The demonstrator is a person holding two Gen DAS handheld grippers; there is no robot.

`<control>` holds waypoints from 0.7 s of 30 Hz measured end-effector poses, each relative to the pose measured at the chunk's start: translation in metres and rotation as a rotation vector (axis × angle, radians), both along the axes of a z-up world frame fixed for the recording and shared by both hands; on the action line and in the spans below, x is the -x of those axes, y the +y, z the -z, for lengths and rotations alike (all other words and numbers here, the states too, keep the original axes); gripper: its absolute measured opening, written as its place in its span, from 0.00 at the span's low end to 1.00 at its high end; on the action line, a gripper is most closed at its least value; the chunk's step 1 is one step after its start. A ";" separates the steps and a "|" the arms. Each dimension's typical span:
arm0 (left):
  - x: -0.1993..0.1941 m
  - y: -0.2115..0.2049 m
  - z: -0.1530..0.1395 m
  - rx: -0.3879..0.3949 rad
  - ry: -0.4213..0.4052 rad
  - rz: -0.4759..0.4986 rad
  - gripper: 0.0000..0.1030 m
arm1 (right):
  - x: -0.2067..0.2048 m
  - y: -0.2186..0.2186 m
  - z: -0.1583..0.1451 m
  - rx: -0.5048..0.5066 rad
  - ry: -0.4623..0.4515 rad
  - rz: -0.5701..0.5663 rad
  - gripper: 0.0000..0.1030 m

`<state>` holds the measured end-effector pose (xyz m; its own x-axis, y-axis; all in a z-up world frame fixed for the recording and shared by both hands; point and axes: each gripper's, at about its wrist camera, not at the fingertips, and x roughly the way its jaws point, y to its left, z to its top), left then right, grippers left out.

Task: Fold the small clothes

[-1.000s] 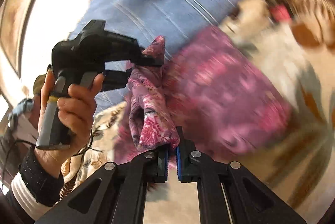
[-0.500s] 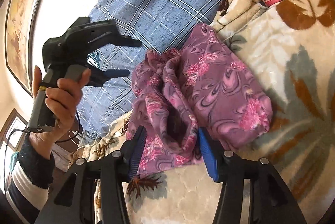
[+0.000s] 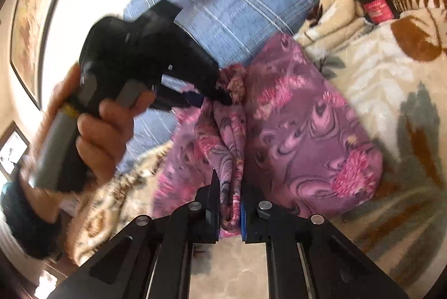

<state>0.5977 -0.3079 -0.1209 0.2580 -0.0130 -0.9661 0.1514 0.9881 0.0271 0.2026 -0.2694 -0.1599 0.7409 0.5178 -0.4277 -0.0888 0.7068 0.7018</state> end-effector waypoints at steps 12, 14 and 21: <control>-0.008 -0.051 0.025 0.217 0.001 0.036 0.12 | 0.013 -0.047 0.017 0.023 0.162 0.099 0.14; -0.010 -0.024 0.014 0.299 -0.036 0.021 0.12 | 0.021 -0.054 0.007 0.035 0.139 0.092 0.19; -0.003 0.104 -0.019 0.307 -0.258 -0.158 0.60 | -0.016 -0.091 -0.045 0.021 0.014 0.121 0.42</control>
